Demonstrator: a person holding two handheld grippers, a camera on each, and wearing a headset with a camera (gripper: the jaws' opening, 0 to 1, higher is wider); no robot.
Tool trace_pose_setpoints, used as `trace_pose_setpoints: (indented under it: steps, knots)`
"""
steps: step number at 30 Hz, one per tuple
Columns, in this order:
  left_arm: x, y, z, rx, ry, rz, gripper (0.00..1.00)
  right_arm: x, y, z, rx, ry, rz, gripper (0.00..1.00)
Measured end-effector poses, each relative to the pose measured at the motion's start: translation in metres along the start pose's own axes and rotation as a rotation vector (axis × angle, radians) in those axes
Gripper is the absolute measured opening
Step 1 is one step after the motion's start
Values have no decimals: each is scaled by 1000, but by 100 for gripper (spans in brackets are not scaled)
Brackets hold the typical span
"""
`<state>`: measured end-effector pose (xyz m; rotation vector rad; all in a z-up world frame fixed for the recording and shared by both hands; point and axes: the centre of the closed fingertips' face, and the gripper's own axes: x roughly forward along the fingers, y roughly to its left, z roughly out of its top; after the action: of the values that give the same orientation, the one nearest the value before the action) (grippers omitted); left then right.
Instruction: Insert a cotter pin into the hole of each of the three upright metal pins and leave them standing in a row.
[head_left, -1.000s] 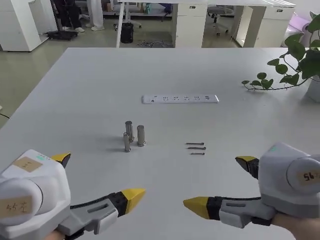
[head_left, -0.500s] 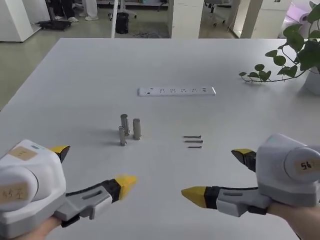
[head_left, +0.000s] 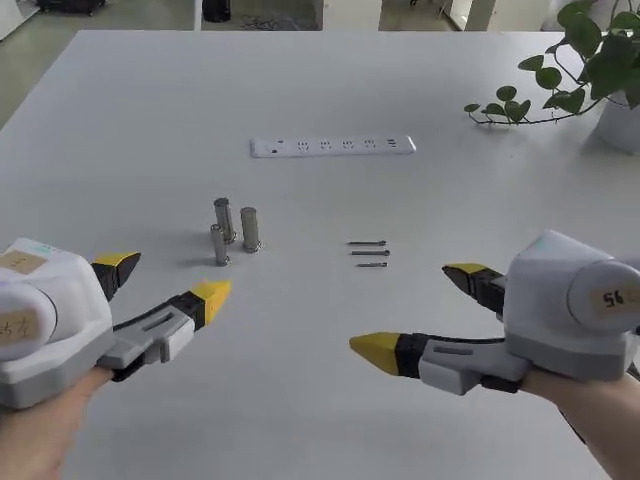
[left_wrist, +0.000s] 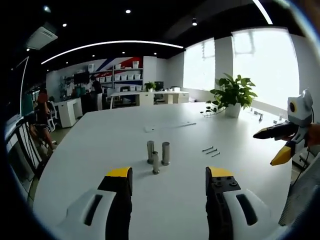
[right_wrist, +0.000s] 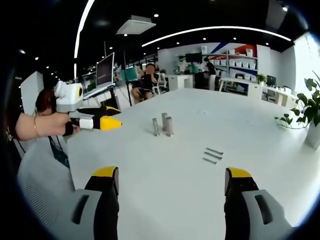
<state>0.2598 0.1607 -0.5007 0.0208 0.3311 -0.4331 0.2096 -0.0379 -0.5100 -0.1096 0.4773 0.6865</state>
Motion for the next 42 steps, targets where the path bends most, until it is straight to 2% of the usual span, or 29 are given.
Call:
trace_pose_setpoints:
  steps: [4, 7, 11, 19, 21, 28, 34, 37, 40, 42]
  knots:
    - [14, 4, -5, 20, 24, 1, 54, 2, -1, 2, 5, -15, 6, 83]
    - [26, 9, -9, 11, 40, 8, 52, 4, -1, 2, 8, -21, 10, 80]
    - [41, 12, -12, 3, 41, 7, 48, 7, -2, -1, 13, -10, 9, 79]
    - [69, 20, -23, 51, 60, -6, 38, 10, -2, -7, 36, -13, 10, 74]
    - [77, 26, -28, 53, 71, -4, 37, 11, -3, -9, 50, -12, 11, 71]
    - [93, 32, -33, 66, 77, -24, 31, 16, -8, -12, 74, -8, -6, 68]
    - [105, 32, -34, 70, 74, -45, 24, 21, -8, -13, 91, -8, -1, 67]
    - [110, 31, -38, 73, 93, -56, 22, 23, -9, -14, 91, -4, -1, 66]
    - [112, 30, -44, 109, 112, -66, 20, 26, -10, -16, 107, -6, -5, 65]
    - [115, 31, -46, 111, 119, -65, 18, 28, -10, -17, 112, -3, -5, 64]
